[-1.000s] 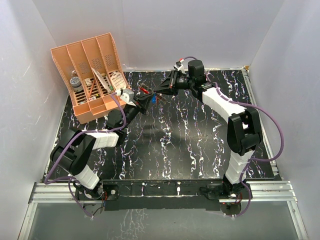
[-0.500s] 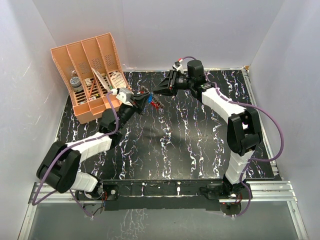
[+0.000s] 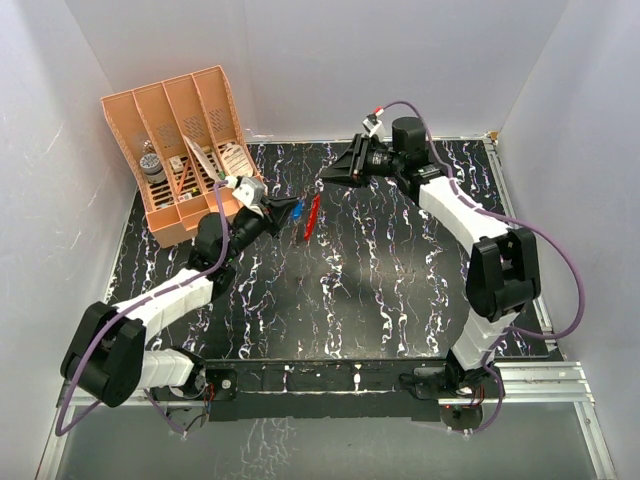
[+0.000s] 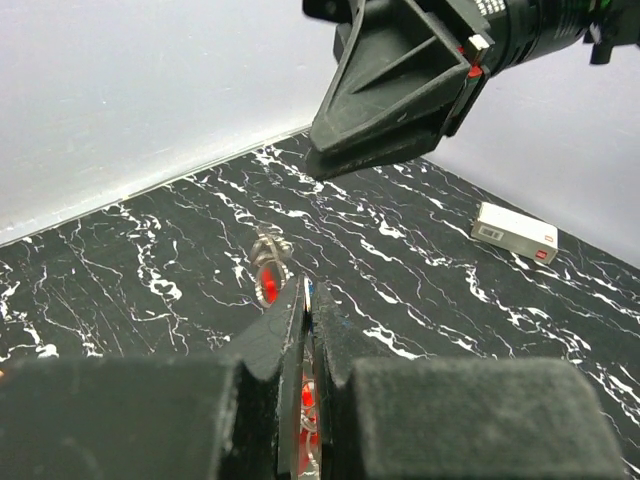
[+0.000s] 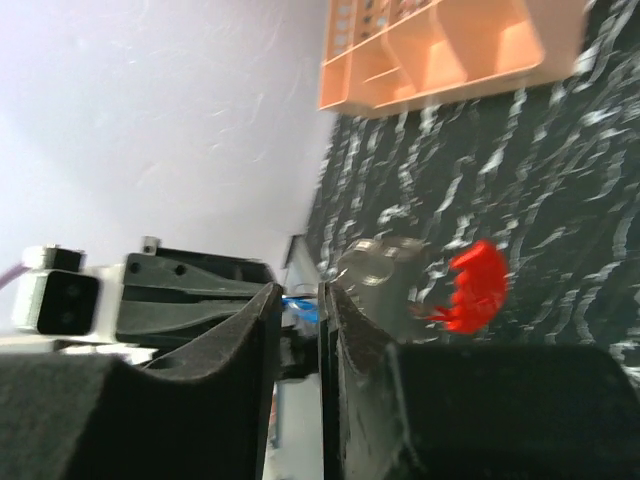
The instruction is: Put the keys on the keyring
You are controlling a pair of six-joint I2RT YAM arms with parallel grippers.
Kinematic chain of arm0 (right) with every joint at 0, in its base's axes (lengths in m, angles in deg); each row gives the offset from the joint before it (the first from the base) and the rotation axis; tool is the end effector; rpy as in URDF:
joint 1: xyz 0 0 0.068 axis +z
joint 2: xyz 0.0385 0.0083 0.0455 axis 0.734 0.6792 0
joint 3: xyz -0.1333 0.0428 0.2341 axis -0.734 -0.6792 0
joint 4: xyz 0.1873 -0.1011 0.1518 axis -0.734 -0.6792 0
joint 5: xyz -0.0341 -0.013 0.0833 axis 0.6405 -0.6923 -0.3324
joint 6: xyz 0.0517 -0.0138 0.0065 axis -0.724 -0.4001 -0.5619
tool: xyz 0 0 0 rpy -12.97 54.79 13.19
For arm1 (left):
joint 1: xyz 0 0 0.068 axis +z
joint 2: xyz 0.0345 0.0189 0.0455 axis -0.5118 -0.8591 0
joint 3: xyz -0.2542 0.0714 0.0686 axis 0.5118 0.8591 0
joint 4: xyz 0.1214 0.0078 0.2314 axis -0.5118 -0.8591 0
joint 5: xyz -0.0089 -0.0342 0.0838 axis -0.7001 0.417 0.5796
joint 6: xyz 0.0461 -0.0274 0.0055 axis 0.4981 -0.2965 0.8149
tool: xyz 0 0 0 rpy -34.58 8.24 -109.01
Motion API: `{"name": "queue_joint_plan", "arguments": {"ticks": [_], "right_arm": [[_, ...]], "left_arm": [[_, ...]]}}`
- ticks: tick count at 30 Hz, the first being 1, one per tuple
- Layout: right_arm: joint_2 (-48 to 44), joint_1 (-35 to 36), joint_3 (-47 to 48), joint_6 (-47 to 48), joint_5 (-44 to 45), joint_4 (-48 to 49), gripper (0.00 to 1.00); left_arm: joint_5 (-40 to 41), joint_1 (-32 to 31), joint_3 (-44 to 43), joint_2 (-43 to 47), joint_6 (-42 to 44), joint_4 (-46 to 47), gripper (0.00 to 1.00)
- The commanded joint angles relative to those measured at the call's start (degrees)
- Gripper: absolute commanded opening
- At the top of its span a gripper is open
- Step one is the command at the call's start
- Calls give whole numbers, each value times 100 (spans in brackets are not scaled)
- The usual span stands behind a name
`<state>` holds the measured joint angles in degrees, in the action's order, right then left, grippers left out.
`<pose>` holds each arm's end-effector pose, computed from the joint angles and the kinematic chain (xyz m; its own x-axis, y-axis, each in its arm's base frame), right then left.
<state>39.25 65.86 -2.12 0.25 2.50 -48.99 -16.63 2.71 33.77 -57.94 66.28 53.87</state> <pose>0.3853 0.1592 0.3201 -0.9244 0.2464 -0.2913 -0.2170 0.2884 0.9326 0.2375 -0.1381 0.2900 0.1378 -0.2505 -0.9583 0.7247 0.6850 -0.0749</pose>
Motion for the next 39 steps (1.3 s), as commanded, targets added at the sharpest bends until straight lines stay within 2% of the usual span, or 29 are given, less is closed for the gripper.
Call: {"name": "queue_joint_plan", "arguments": {"ticks": [1, 4, 8, 12, 17, 25, 39], "right_arm": [[-575, -22, 251, 2119, 848, -843, 19], [-1060, 31, -264, 3074, 1477, -789, 18], [-1692, 332, -899, 3971, 2229, -478, 28], [-2140, 766, -1230, 4702, 2716, -364, 29], [-2333, 1016, -1236, 4868, 2685, -368, 28], [-2152, 1099, -1009, 5440, 2625, -674, 27], [-2094, 1099, -1270, 6063, 1889, -76, 29]], "left_arm": [[-593, 187, -404, 369, 14, -299, 0], [-711, 265, -661, 422, -58, -645, 0], [-725, 275, -877, 421, -99, -1030, 0], [-693, 276, -1069, 348, -244, -1279, 0], [-863, 276, -1368, 268, -323, -1652, 0], [-1499, 293, -1986, 96, -456, -2395, 0], [-1773, 311, -2002, 68, -650, -2338, 0]]}}
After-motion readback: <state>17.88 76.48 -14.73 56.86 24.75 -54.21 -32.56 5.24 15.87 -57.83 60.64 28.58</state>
